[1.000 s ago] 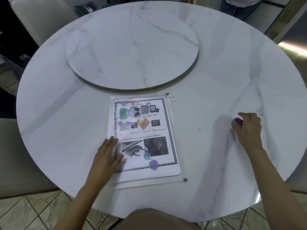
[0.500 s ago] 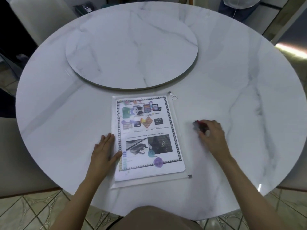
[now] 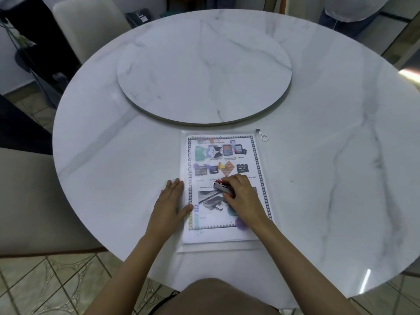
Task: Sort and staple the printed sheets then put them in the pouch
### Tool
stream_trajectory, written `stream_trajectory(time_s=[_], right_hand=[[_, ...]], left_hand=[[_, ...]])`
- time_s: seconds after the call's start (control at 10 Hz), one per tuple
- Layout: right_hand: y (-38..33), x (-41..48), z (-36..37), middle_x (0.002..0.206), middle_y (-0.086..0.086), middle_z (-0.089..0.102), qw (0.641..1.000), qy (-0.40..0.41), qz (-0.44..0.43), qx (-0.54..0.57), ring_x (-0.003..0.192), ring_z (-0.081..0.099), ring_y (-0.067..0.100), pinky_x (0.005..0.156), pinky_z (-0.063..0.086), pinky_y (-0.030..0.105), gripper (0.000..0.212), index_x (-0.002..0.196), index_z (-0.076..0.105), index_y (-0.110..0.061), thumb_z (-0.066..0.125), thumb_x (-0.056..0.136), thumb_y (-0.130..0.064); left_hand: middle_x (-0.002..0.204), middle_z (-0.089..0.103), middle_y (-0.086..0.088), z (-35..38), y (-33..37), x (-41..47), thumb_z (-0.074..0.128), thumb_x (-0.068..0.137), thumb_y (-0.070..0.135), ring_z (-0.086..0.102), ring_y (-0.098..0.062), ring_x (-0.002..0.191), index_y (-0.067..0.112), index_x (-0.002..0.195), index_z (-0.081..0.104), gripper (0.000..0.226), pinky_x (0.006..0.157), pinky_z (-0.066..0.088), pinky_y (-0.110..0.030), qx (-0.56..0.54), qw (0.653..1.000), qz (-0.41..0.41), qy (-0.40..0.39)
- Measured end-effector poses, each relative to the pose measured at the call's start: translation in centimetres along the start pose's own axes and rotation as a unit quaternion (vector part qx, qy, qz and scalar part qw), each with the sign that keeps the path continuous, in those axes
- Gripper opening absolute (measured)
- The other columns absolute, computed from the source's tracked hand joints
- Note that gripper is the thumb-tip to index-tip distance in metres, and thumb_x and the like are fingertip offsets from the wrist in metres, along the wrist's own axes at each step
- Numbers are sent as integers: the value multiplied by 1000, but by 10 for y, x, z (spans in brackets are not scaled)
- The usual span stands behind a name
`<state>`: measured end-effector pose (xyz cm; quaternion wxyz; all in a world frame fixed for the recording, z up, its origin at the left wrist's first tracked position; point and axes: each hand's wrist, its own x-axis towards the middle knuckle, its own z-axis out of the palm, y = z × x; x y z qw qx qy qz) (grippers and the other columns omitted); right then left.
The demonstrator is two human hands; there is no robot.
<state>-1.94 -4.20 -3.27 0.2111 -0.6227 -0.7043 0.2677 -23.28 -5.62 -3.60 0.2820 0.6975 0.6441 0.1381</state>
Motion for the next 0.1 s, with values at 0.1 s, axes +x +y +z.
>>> stream_trajectory(time_s=[0.1], right_hand=[[-4, 2, -2, 117, 2, 54, 999, 37, 9, 38, 113, 47, 16, 87, 33, 12, 34, 118, 58, -11, 63, 84, -14]], left_hand=[[157, 11, 0, 1, -2, 1, 53, 90, 40, 2, -15, 146, 14, 148, 18, 72, 118, 6, -31, 6, 1000, 3, 1]])
